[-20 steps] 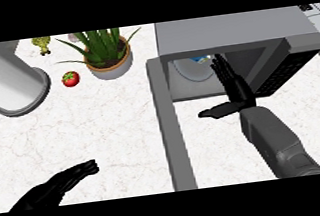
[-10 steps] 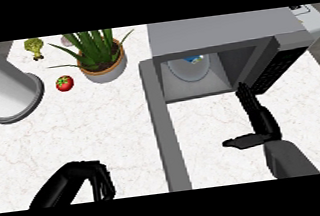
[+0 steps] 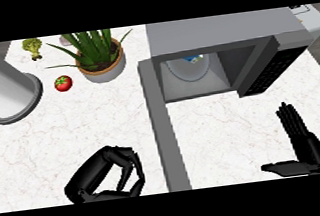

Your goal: Pick up the milk, place it into the microwave and close the microwave

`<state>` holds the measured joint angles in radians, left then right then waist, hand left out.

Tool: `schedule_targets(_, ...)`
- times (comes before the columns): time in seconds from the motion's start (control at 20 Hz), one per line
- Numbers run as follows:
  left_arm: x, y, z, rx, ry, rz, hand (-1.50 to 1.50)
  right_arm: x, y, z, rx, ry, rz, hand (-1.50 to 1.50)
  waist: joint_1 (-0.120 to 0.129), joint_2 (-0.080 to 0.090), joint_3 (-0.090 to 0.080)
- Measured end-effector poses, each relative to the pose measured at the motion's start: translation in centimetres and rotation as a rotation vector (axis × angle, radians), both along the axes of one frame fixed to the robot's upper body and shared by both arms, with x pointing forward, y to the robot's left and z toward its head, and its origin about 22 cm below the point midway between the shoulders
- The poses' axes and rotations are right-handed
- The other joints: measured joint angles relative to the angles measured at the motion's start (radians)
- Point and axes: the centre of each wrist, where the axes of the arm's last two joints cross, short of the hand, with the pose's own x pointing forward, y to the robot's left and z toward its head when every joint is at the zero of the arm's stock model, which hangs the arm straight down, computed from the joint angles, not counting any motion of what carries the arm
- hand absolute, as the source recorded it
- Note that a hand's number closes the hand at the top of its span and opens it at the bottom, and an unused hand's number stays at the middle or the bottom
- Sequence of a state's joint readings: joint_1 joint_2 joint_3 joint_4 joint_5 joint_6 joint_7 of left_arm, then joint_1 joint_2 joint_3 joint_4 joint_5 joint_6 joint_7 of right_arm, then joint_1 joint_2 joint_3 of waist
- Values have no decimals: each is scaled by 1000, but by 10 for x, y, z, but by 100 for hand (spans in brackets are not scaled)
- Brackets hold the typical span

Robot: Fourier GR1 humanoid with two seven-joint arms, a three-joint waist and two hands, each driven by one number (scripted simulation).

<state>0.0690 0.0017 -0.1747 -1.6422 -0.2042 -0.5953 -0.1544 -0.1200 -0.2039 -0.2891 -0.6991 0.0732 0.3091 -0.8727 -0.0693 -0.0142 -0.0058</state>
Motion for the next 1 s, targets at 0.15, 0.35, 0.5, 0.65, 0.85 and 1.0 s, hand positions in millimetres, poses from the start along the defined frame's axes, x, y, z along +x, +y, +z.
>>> schedule_targets(0.15, 3, -18, -5, 11, -31, -15, 150, -25, -16, 9, 4, -10, -4, -150, 4, 2, 0)
schedule_targets(0.35, 10, -45, -13, 7, -49, -47, 150, -46, -30, 30, 13, -50, 1, -150, 6, 6, 1)
schedule_targets(0.5, 8, -70, -23, 17, -48, -87, 150, -52, -31, 48, 32, -91, 25, -150, 5, 8, 1)
schedule_targets(0.65, 1, -94, -32, 29, -16, -127, 150, -54, -25, 65, 66, -117, 74, -150, 5, 10, 1)
schedule_targets(0.85, -3, -122, -34, 43, -7, -121, 150, -62, -21, 89, 100, -147, 147, -150, -6, 12, 1)
schedule_targets(1.0, -6, -140, -34, 56, -13, -97, 150, -59, -15, 107, 126, -167, 203, -150, -14, 15, 1)
